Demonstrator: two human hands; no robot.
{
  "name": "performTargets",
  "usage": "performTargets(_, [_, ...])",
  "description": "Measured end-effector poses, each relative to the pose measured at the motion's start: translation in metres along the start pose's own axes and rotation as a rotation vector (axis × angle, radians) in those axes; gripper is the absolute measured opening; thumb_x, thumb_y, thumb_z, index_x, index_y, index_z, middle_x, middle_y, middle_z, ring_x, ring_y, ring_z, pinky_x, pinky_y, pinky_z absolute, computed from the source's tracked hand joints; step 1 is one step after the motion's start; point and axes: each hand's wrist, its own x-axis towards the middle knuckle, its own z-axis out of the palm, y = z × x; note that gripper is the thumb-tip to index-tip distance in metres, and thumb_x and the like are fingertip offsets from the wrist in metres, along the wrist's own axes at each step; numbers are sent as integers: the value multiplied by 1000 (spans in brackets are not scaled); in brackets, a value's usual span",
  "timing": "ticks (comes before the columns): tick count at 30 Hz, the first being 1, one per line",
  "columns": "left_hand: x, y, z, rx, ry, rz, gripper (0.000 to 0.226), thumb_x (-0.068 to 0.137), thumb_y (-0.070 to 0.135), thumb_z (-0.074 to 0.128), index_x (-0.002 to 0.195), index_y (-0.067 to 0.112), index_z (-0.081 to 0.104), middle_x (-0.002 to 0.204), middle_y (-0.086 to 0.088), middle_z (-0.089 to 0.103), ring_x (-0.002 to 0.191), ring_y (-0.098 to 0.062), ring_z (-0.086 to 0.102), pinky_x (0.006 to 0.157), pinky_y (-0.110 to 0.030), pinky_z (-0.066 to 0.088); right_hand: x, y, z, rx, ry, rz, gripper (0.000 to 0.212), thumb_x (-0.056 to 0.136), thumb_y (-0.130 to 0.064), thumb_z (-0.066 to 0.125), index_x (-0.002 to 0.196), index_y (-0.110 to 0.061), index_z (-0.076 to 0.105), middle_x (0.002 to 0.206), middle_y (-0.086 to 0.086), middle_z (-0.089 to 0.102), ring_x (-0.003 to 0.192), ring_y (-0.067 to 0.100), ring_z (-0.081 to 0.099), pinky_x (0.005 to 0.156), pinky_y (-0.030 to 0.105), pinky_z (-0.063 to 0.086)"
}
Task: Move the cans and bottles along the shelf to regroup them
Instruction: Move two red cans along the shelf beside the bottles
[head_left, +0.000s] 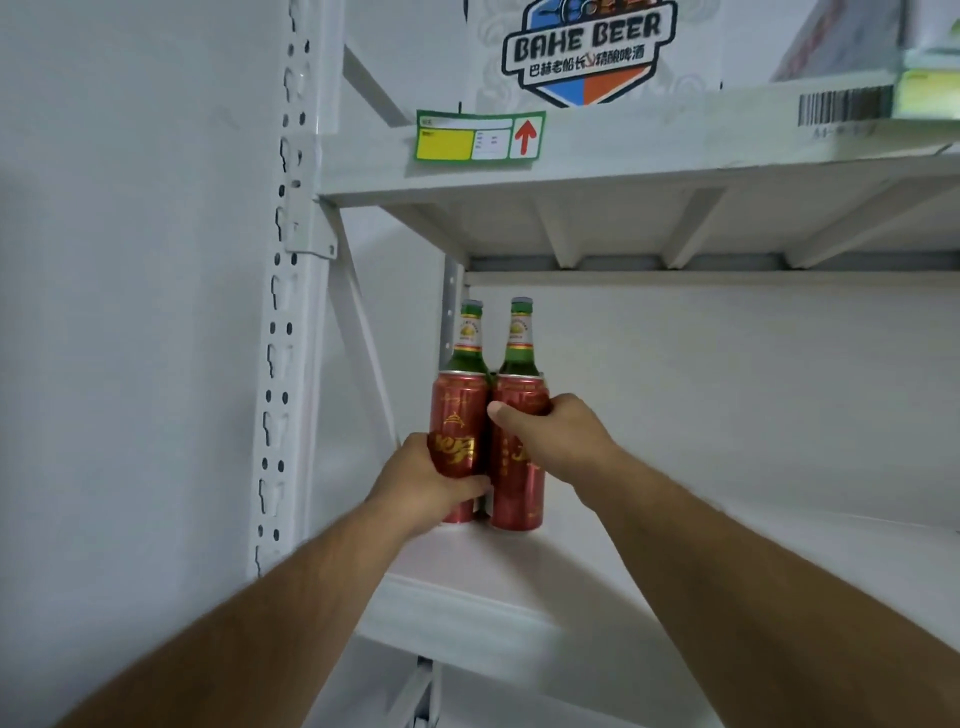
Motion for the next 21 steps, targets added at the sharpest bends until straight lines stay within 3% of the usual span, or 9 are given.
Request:
performTargets(5, [14, -13, 3, -54, 8, -54, 44, 73, 25, 92, 113, 22, 74, 103, 0, 79, 96, -22, 75, 97, -46, 59, 8, 7, 5, 55, 41, 43, 32, 78, -45, 81, 99, -23, 71, 96, -3, 72, 91, 17, 68, 84, 35, 56])
performTargets(9, [14, -15, 3, -95, 20, -68, 52, 71, 27, 94, 117, 21, 70, 105, 2, 76, 97, -20, 73, 96, -45, 59, 10, 13, 9, 42, 109, 52, 28, 76, -49, 81, 88, -29, 66, 94, -5, 71, 87, 16, 68, 81, 35, 57])
performTargets(15, [3, -8, 1, -152, -4, -28, 55, 72, 27, 94, 117, 26, 64, 110, 5, 73, 99, -17, 71, 93, -39, 58, 4, 7, -5, 46, 202, 32, 44, 76, -55, 78, 100, -21, 65, 95, -3, 71, 86, 18, 69, 79, 36, 59])
performTargets(21, [-13, 14, 15, -181, -108, 38, 66, 71, 32, 94, 129, 31, 62, 117, 8, 72, 111, -19, 68, 104, -47, 55, -17, 2, -49, 112, 285, 16, 40, 79, -49, 79, 101, -19, 65, 91, -2, 72, 83, 16, 70, 76, 34, 58])
